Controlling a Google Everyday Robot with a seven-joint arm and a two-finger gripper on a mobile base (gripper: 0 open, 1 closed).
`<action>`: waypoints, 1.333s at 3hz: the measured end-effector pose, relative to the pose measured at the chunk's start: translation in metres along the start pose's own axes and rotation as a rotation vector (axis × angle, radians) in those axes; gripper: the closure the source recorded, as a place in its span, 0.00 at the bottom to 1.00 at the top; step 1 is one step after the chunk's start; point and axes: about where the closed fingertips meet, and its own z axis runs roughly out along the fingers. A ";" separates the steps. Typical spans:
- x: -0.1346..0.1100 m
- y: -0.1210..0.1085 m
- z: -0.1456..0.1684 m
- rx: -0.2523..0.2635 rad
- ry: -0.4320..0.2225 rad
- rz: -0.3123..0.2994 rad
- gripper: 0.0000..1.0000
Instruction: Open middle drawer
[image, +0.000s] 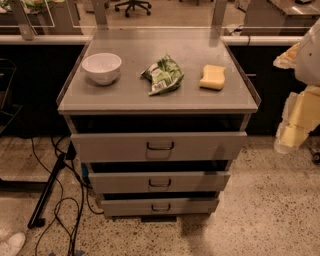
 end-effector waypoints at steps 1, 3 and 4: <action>0.001 0.001 0.002 -0.001 0.002 0.000 0.00; 0.029 0.042 0.086 -0.065 0.035 0.000 0.00; 0.042 0.064 0.128 -0.115 0.046 -0.006 0.00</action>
Offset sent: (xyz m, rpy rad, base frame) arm -0.0157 -0.0049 -0.0817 -0.0500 0.0576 -0.0094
